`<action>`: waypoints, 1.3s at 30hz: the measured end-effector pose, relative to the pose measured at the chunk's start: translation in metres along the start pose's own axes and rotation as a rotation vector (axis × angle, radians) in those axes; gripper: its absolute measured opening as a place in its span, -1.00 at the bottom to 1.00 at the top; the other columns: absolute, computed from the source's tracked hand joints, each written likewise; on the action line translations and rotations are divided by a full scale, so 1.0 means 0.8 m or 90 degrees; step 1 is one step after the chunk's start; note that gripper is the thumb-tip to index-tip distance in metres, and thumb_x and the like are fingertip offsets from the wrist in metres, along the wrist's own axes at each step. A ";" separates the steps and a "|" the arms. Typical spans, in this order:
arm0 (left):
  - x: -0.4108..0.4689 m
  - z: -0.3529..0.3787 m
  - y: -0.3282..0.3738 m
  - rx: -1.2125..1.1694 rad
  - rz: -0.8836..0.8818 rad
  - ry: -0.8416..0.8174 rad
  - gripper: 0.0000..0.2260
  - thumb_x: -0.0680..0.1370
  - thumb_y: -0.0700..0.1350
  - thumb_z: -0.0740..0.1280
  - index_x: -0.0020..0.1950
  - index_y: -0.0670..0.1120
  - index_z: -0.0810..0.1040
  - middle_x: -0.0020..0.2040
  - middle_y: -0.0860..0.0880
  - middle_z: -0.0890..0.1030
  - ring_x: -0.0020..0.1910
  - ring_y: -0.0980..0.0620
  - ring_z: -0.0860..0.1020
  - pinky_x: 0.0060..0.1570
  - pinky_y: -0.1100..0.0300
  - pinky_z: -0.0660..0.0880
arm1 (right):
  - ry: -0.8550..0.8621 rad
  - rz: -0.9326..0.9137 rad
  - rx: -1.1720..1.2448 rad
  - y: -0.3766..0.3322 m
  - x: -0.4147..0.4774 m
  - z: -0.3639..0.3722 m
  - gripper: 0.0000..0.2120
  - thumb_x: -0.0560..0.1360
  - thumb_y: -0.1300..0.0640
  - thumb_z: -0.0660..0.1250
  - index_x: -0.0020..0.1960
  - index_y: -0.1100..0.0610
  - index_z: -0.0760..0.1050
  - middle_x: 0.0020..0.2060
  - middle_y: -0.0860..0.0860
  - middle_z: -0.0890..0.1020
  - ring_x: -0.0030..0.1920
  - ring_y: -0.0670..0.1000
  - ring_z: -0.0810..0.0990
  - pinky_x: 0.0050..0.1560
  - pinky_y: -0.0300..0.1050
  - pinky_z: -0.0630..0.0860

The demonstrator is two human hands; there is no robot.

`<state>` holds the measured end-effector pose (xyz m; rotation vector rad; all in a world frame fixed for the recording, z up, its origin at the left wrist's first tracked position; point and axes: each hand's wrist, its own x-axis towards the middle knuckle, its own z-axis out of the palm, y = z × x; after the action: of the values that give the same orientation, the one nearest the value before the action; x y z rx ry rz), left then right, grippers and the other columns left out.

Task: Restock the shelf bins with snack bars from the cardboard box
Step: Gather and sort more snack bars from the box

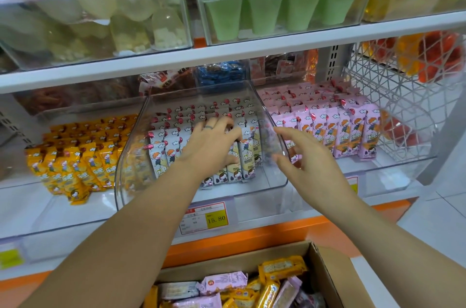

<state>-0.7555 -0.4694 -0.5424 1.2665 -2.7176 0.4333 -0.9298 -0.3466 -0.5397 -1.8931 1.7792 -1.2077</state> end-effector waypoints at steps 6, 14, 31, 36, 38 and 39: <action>0.007 0.000 0.009 -0.021 0.003 0.030 -0.57 0.48 0.25 0.30 0.21 0.02 0.39 0.29 0.03 0.36 0.28 -0.01 0.31 0.25 0.08 0.24 | 0.016 -0.011 -0.008 0.001 0.000 0.003 -0.54 0.52 0.16 0.32 0.38 -0.06 0.36 0.09 -0.23 0.39 -0.06 -0.32 0.40 -0.03 -0.25 0.38; 0.002 -0.006 0.011 -0.111 -0.049 -0.009 -0.68 0.49 0.10 0.36 0.20 0.12 0.41 0.38 0.03 0.28 0.36 -0.05 0.25 0.33 0.00 0.17 | -0.007 -0.018 0.003 0.003 -0.001 -0.003 -0.51 0.49 0.13 0.38 0.37 -0.10 0.36 0.11 -0.18 0.45 -0.07 -0.20 0.44 0.00 -0.23 0.43; -0.263 0.041 0.096 -0.399 -0.067 0.263 -0.81 0.54 -0.18 0.16 0.01 -0.12 0.56 -0.02 -0.04 0.56 -0.02 0.01 0.53 -0.03 0.16 0.46 | -0.128 -0.068 -0.091 0.052 -0.198 0.078 -0.82 0.46 0.24 0.36 0.05 0.09 0.59 -0.10 -0.14 0.52 -0.09 -0.07 0.52 -0.05 -0.54 0.29; -0.317 0.139 0.074 -0.462 -0.259 -0.131 -0.77 0.60 -0.11 0.22 0.26 0.02 0.47 0.24 0.01 0.47 0.15 0.01 0.50 0.07 0.09 0.46 | -0.513 0.107 -0.177 0.114 -0.226 0.112 -0.62 0.52 0.22 0.29 0.31 0.03 0.44 0.23 -0.01 0.54 0.09 -0.07 0.53 -0.02 -0.34 0.42; -0.336 0.164 0.066 -0.446 -0.298 -0.288 -0.68 0.61 -0.06 0.22 0.37 0.07 0.38 0.31 0.00 0.44 0.10 0.04 0.52 0.00 0.15 0.46 | -0.603 0.139 -0.200 0.126 -0.227 0.124 -0.53 0.52 0.21 0.28 0.41 0.04 0.34 0.33 0.01 0.46 0.10 -0.04 0.52 -0.02 -0.22 0.43; -0.343 0.173 0.065 -0.421 -0.303 -0.338 -0.66 0.61 -0.03 0.21 0.39 0.08 0.35 0.33 0.01 0.43 0.11 0.02 0.52 0.01 0.15 0.46 | -0.652 0.148 -0.220 0.129 -0.226 0.130 -0.51 0.52 0.19 0.28 0.43 0.06 0.30 0.36 0.01 0.43 0.11 -0.03 0.51 -0.04 -0.22 0.40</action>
<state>-0.6156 -0.2784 -0.7459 1.8781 -2.3951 -0.8805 -0.9072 -0.2357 -0.7433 -1.8475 1.5430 0.2043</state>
